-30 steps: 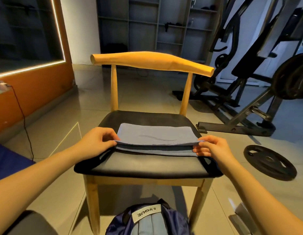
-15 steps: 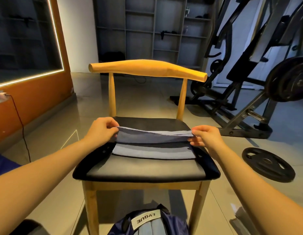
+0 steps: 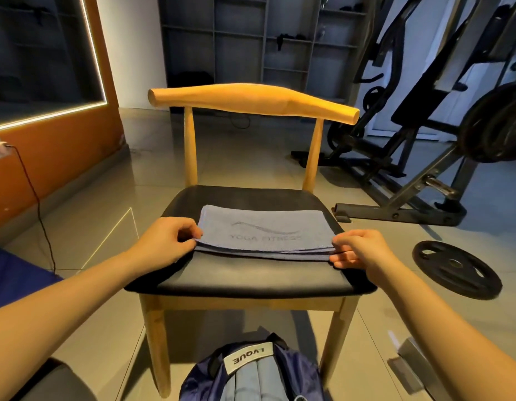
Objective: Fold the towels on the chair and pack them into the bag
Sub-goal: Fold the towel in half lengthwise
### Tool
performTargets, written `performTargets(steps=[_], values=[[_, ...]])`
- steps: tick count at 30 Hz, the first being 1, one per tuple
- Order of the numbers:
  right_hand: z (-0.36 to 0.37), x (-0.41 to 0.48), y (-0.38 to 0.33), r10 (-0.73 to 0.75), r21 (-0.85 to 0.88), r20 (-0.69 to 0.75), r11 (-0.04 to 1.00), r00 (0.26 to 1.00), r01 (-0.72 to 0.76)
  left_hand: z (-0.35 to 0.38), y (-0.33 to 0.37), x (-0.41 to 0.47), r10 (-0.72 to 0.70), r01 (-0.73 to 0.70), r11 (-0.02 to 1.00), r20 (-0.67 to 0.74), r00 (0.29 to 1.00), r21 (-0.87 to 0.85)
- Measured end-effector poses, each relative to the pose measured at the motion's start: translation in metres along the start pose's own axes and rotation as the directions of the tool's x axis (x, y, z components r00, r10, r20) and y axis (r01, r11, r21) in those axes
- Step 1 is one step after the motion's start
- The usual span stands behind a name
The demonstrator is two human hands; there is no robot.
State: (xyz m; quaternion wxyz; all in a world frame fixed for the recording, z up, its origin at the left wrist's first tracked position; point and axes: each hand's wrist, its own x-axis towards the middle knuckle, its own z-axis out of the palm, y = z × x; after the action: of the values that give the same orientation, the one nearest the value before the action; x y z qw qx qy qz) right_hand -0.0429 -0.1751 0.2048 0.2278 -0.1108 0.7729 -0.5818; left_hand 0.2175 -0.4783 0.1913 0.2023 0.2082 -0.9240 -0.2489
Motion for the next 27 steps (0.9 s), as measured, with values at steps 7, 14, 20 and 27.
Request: performTargets(steps=[7,14,20,27], values=[[0.002,-0.002,0.002,-0.074,-0.085,-0.013,0.994,0.997,0.072,0.001,-0.004,0.000,0.032,-0.031,0.999,-0.036,0.999,0.027],[0.003,-0.001,0.000,-0.090,-0.316,0.009,0.945,0.996,0.088,-0.002,-0.009,0.000,0.049,-0.049,0.994,0.008,0.999,0.101],[0.010,0.008,-0.005,-0.063,-0.505,-0.024,0.862,0.998,0.042,-0.008,0.014,0.016,0.062,-0.060,0.936,0.006,0.998,0.346],[0.011,0.024,0.001,-0.094,-0.606,-0.049,0.794,0.994,0.045,0.062,0.108,0.115,0.103,-0.157,0.956,0.219,0.970,0.247]])
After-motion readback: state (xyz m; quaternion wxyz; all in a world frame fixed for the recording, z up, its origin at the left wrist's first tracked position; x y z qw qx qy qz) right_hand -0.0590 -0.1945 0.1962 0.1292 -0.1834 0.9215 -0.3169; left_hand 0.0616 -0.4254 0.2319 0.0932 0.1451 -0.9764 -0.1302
